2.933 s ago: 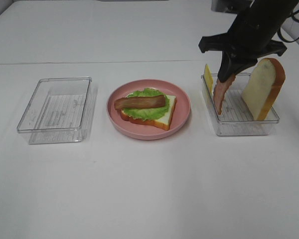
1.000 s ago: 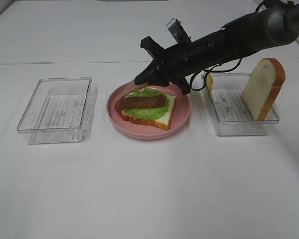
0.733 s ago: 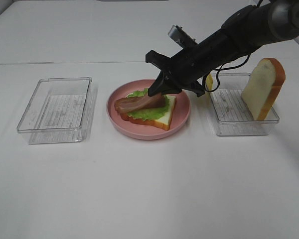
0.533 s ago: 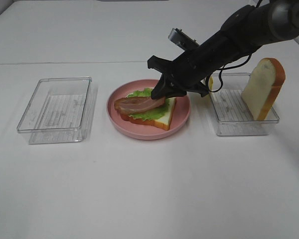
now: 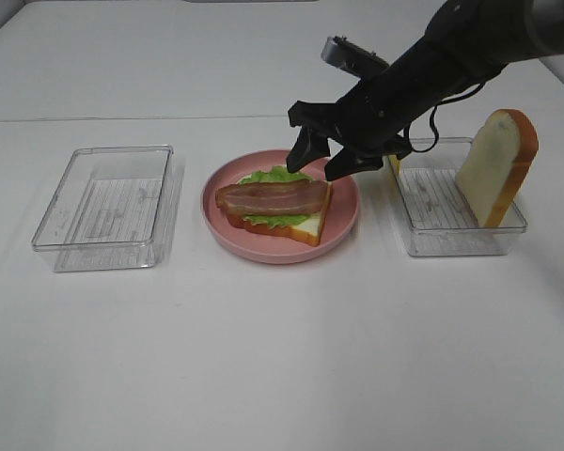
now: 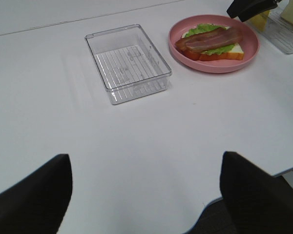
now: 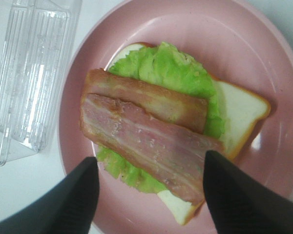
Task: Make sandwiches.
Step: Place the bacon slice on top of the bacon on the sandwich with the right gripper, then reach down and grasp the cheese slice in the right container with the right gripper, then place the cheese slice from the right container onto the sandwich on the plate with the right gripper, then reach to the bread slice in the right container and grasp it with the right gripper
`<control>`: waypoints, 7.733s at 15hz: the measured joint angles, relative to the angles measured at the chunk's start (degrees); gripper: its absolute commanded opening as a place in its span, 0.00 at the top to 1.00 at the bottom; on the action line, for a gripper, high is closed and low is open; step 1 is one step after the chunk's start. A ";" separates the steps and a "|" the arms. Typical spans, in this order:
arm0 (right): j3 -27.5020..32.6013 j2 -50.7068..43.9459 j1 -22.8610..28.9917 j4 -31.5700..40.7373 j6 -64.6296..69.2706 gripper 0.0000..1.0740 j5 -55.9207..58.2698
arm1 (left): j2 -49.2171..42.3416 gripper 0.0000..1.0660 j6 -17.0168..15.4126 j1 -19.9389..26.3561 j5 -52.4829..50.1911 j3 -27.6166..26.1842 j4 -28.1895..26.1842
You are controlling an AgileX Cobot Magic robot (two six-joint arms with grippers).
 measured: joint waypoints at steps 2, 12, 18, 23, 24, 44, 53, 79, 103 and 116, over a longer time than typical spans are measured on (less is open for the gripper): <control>0.00 -1.38 0.00 -1.38 0.57 0.42 0.06 | 0.00 0.26 0.00 0.00 0.00 0.00 0.00; -10.37 -9.68 0.00 -39.71 22.40 0.42 7.68 | 0.00 0.26 0.00 0.00 0.00 0.00 0.00; -26.41 1.15 -0.40 -41.42 25.21 0.42 22.29 | 0.00 0.26 0.00 0.00 0.00 0.00 0.00; -32.95 8.08 -4.07 -39.71 26.53 0.42 25.44 | 0.00 0.26 0.00 0.00 0.00 0.00 0.00; -33.06 8.94 -4.93 -38.62 26.53 0.42 25.44 | 0.00 0.26 0.00 0.00 0.00 0.00 0.00; -33.23 16.16 -6.65 -32.95 24.01 1.00 23.66 | 0.00 0.26 0.00 0.00 0.00 0.00 0.00; -33.35 5.90 -6.65 -25.04 20.68 1.00 27.33 | 0.00 0.26 0.00 0.00 0.00 0.00 0.00; -33.40 20.86 2.06 -12.55 20.23 0.85 23.89 | 0.00 0.26 0.00 0.00 0.00 0.00 0.00; -33.40 2.01 -5.73 -42.34 24.58 0.32 32.09 | 0.00 0.26 0.00 0.00 0.00 0.00 0.00; -28.02 1.49 -18.68 -34.38 21.54 0.32 32.14 | 0.00 0.26 0.00 0.00 0.00 0.00 0.00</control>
